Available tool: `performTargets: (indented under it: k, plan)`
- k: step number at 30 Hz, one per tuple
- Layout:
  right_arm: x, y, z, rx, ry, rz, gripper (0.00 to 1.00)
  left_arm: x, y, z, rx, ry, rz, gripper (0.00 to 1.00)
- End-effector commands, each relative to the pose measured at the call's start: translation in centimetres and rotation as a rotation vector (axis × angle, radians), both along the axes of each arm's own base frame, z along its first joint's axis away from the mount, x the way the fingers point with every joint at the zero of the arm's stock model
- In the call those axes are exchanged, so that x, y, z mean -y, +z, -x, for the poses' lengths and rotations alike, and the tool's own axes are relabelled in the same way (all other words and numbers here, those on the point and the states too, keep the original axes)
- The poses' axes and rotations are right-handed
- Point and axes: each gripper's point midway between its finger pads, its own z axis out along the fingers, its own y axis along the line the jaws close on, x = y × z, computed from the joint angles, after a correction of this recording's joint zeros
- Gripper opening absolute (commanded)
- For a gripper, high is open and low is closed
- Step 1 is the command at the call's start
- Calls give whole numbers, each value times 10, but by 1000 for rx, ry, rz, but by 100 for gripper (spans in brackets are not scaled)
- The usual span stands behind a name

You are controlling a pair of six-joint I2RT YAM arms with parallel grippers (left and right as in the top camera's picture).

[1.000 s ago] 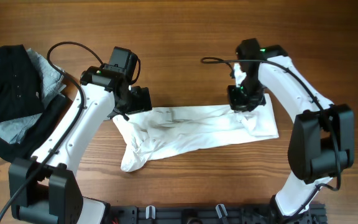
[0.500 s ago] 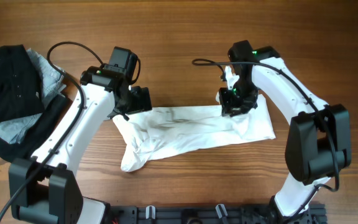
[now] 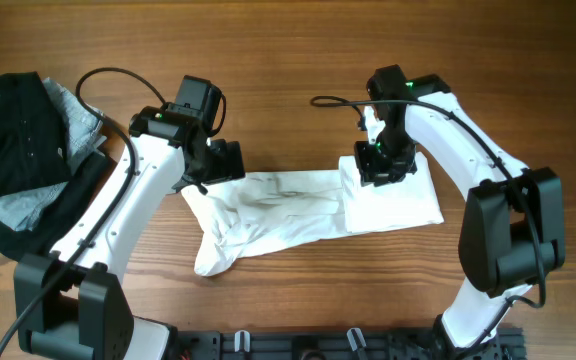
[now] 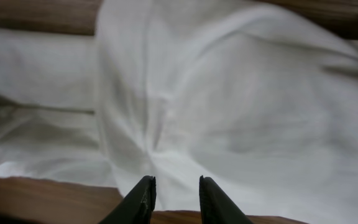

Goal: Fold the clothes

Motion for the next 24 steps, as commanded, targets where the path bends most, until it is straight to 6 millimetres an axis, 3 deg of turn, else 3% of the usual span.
performTargets:
  k: [1, 11, 18, 24]
  plan:
    - [22, 0, -6, 45, -52, 147, 28, -5, 2, 4, -13, 8, -17, 100]
    - [24, -1, -14, 80, -66, 164, 33, -21, -27, 26, -101, 96, -9, 100]
    - [24, -1, -16, 87, -60, 160, 35, 11, -59, 55, -184, -16, 200, 100]
    - [23, -1, -17, 94, -60, 158, 36, 18, -80, 74, -208, -95, 262, 100]
